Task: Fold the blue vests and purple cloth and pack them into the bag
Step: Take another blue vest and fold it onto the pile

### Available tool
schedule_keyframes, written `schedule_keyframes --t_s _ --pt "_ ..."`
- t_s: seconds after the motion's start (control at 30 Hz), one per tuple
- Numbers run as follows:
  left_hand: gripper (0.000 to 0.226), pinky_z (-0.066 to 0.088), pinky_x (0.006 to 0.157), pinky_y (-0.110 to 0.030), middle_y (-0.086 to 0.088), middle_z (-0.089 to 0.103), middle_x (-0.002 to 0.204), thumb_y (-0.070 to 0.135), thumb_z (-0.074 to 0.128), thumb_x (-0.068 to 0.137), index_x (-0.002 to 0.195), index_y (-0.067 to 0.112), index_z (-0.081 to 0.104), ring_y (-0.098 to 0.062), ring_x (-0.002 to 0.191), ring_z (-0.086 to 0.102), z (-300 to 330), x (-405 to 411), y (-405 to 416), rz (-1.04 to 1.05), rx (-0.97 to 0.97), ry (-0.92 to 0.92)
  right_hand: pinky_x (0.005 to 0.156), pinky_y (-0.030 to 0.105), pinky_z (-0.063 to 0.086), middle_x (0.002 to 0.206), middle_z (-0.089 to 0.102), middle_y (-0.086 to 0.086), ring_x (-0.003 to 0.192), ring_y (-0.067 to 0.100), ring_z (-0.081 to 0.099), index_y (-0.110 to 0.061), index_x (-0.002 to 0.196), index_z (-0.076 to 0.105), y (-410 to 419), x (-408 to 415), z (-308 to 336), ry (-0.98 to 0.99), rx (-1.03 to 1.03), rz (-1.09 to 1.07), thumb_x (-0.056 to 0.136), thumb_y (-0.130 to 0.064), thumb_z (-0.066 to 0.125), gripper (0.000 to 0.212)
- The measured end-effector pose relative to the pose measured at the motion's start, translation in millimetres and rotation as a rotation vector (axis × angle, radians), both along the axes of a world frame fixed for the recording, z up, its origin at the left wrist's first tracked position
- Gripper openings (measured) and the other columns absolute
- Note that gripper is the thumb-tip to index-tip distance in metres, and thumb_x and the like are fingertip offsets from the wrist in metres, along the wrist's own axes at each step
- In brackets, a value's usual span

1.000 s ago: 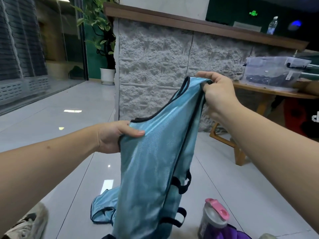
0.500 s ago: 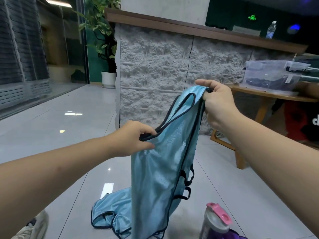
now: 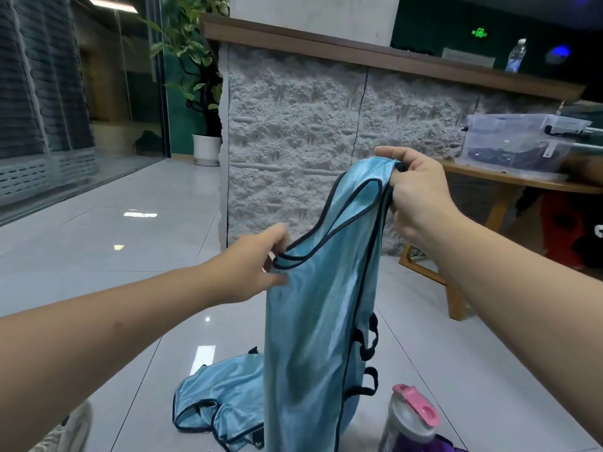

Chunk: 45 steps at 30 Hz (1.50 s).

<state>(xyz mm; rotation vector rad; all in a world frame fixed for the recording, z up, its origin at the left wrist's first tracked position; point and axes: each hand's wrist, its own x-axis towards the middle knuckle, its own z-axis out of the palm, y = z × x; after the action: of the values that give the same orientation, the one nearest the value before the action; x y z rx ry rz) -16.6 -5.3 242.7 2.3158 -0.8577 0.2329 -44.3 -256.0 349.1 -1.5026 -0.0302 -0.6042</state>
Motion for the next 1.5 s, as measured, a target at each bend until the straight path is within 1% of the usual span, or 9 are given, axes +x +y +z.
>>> schedule_keyframes --t_s 0.17,0.27,0.37,0.63,0.77,0.93,1.07,1.2,1.5 --pt "0.047 0.048 0.069 -0.018 0.007 0.061 0.088 0.017 0.075 0.093 0.126 0.039 0.052 -0.003 0.07 0.057 -11 -7 -18 -0.06 0.074 -0.014 0.055 0.029 0.058 0.087 0.078 0.011 0.066 0.019 0.073 -0.012 0.107 0.072 8 -4 1 -0.021 -0.026 0.046 0.097 0.012 0.059 0.028" --pt "0.011 0.046 0.07 -0.032 0.005 0.062 0.084 0.021 0.073 0.092 0.097 0.023 0.064 -0.013 0.075 0.056 -13 -6 -22 -0.066 0.181 -0.075 0.057 0.03 0.059 0.089 0.077 0.012 0.068 0.02 0.073 -0.011 0.108 0.072 7 -5 1 -0.023 -0.013 0.048 0.096 0.011 0.062 0.027" --pt "0.027 0.046 0.065 -0.032 0.004 0.059 0.071 0.034 0.075 0.088 0.071 0.025 0.056 -0.017 0.067 0.053 -11 -2 -20 -0.007 0.34 0.031 0.06 0.037 0.063 0.092 0.077 0.013 0.071 0.023 0.073 -0.012 0.106 0.073 1 -2 0 -0.005 -0.014 0.021 0.097 0.012 0.057 0.03" --pt "0.042 0.057 0.073 -0.038 -0.005 0.077 0.078 0.048 0.092 0.066 0.084 0.014 0.076 -0.021 0.072 0.071 55 -4 12 0.078 0.228 0.255 0.079 0.052 0.061 0.101 0.076 0.016 0.083 0.029 0.066 -0.022 0.088 0.076 -33 17 13 0.052 -0.438 -0.155 0.101 0.004 0.054 0.037" --pt "0.023 0.047 0.055 -0.016 0.01 0.067 0.061 0.027 0.087 0.082 0.07 0.016 0.069 -0.006 0.059 0.063 58 -8 18 0.049 0.201 0.373 0.084 0.052 0.064 0.104 0.073 0.012 0.089 0.03 0.069 -0.023 0.091 0.074 -29 24 -2 0.165 -0.6 -0.116 0.106 -0.004 0.052 0.033" --pt "0.008 0.06 0.08 -0.035 -0.015 0.078 0.092 -0.003 0.072 0.089 0.088 0.003 0.077 -0.026 0.089 0.075 66 -11 31 -0.038 0.075 0.583 0.077 0.049 0.063 0.099 0.074 0.014 0.083 0.026 0.067 -0.017 0.086 0.072 -31 25 -10 0.163 -0.47 -0.1 0.106 0.003 0.045 0.039" --pt "0.007 0.059 0.074 -0.022 -0.014 0.079 0.09 -0.002 0.077 0.076 0.081 0.003 0.08 -0.02 0.082 0.076 93 -23 32 -0.103 0.125 0.702 0.075 0.048 0.055 0.09 0.067 0.018 0.083 0.03 0.061 -0.011 0.085 0.066 -33 28 -16 0.172 -0.313 -0.001 0.108 0.002 0.043 0.035" --pt "0.03 0.039 0.047 -0.008 0.012 0.06 0.051 0.014 0.089 0.077 0.056 0.015 0.068 0.001 0.044 0.053 98 -23 26 0.131 0.259 0.41 0.065 0.036 0.06 0.087 0.068 0.015 0.076 0.026 0.064 -0.01 0.084 0.065 -30 30 -24 0.165 -0.222 0.055 0.108 0.002 0.044 0.034" --pt "0.02 0.036 0.054 -0.026 0.013 0.054 0.048 0.024 0.088 0.078 0.076 0.013 0.071 -0.011 0.052 0.05 92 -20 19 0.271 0.237 0.158 0.061 0.033 0.048 0.083 0.066 0.011 0.071 0.021 0.056 -0.012 0.081 0.067 -27 36 -26 0.129 -0.139 -0.026 0.101 0.008 0.042 0.037"
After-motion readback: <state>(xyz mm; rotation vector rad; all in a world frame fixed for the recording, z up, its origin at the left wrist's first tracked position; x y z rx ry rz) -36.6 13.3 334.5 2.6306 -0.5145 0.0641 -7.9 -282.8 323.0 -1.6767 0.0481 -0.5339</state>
